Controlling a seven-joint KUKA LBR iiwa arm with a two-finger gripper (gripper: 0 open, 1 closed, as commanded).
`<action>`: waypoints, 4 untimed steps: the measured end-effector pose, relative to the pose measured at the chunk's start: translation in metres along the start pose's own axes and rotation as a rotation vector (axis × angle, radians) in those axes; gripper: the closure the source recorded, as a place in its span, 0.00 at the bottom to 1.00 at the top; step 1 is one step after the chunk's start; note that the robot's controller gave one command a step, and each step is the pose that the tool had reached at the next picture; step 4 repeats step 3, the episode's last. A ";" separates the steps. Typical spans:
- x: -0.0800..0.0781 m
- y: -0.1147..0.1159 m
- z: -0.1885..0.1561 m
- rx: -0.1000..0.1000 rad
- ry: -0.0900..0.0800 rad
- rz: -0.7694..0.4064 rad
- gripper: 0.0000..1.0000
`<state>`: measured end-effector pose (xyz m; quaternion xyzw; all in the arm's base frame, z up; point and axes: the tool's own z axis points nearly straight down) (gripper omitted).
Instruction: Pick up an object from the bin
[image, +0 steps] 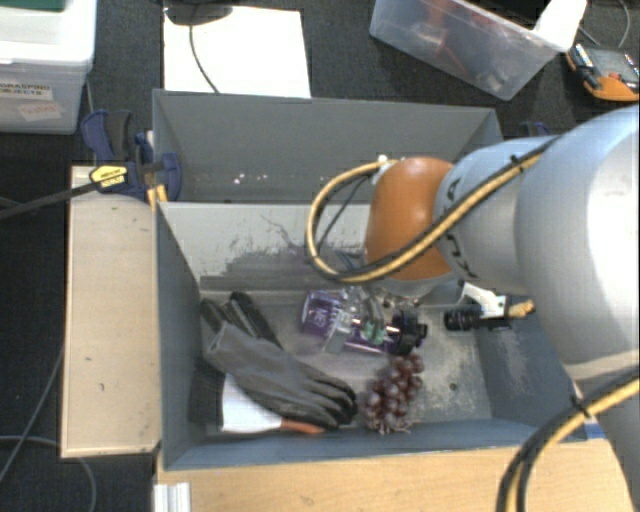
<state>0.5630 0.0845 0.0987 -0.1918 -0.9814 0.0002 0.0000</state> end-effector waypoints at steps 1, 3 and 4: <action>0.000 0.000 -0.025 -0.001 0.000 -0.002 1.00; 0.000 0.000 -0.058 -0.002 -0.002 -0.007 1.00; 0.000 0.000 -0.058 -0.002 -0.002 -0.007 1.00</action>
Offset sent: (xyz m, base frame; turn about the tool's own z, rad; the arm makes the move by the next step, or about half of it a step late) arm 0.0002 0.0001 0.0398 -0.0013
